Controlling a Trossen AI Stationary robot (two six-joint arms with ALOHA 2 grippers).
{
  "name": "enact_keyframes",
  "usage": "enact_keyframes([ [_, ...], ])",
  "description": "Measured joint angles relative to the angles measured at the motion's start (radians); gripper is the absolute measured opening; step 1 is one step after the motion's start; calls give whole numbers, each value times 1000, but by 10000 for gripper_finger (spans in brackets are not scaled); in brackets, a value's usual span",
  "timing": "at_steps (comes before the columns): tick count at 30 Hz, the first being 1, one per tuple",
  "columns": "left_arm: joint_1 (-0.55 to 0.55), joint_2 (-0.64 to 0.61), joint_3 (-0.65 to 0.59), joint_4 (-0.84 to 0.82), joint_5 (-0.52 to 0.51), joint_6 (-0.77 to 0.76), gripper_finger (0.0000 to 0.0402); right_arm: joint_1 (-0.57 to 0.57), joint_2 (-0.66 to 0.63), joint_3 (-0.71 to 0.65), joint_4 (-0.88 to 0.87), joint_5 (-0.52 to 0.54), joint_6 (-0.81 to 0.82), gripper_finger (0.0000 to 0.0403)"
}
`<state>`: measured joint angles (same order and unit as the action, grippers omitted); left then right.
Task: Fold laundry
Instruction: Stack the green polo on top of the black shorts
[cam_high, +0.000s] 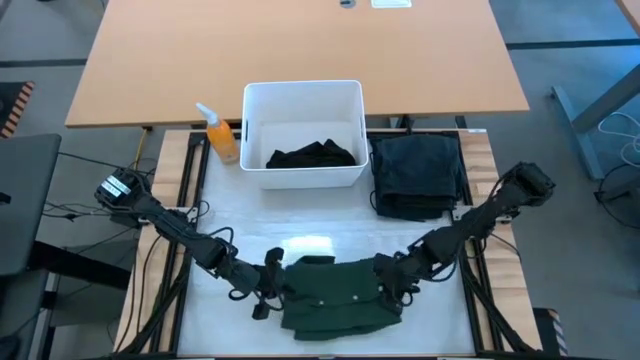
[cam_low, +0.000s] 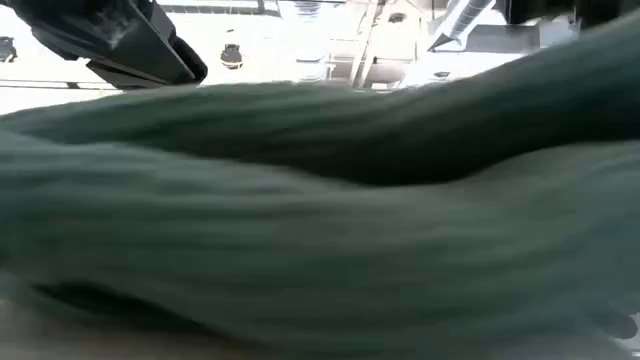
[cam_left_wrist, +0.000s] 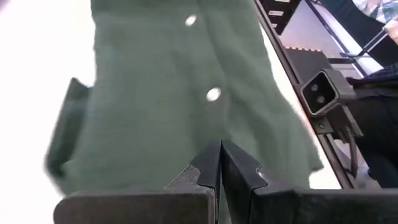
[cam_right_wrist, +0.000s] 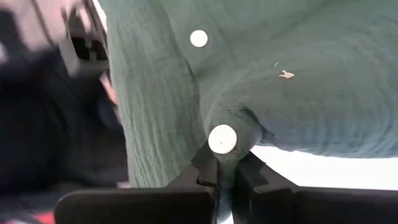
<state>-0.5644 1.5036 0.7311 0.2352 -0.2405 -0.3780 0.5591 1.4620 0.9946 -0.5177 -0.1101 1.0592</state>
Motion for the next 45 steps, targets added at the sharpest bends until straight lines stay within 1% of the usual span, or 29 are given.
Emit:
enact_keyframes([
  [3, 5, 0, 0, -1, -2, -1, 0, 11, 11, 188, -283, 11, -118, 32],
  [6, 4, 0, 0, 1, -4, 0, 0, 11, 40, 393, -568, 56, -242, 32],
  [8, 4, 0, 0, 1, -4, 1, 0, 17, 65, 523, -736, 111, -350, 32],
  [10, 4, 0, 0, 1, -8, 1, 0, 20, 95, 647, -885, 192, -458, 32],
  [13, 5, 0, 0, 1, -10, 1, 0, 19, 140, 816, -1043, 307, -587, 32],
  [15, 4, 1, 0, 1, -10, 1, 0, 8, 155, 898, -1045, 360, -669, 32],
  [17, 4, 1, 0, 1, -10, 1, 0, 4, 164, 964, -1038, 385, -766, 32],
  [20, 4, 1, 0, -3, -10, 1, 0, -13, 181, 1058, -1048, 439, -812, 32],
  [23, 4, 1, 0, -9, -10, 2, 0, -34, 181, 1107, -1052, 448, -869, 32],
  [27, 4, 1, 0, -7, -10, 21, 0, -75, 167, 1135, -1053, 457, -973, 32],
  [30, 4, 1, 0, -7, -11, 23, 0, -113, 158, 1146, -1053, 458, -1088, 32],
  [32, 4, 1, 0, -12, -24, 26, 0, -138, 146, 1153, -1054, 479, -1163, 32],
  [38, 10, 1, 0, -59, -43, 25, 0, -215, 29, 1177, -1054, 657, -1326, 32],
  [41, 25, 1, 0, -83, -44, 22, 0, -247, -41, 1203, -1055, 777, -1404, 32],
  [45, 68, 1, 0, -97, -44, 34, 0, -303, -113, 1247, -1052, 927, -1609, 32],
])
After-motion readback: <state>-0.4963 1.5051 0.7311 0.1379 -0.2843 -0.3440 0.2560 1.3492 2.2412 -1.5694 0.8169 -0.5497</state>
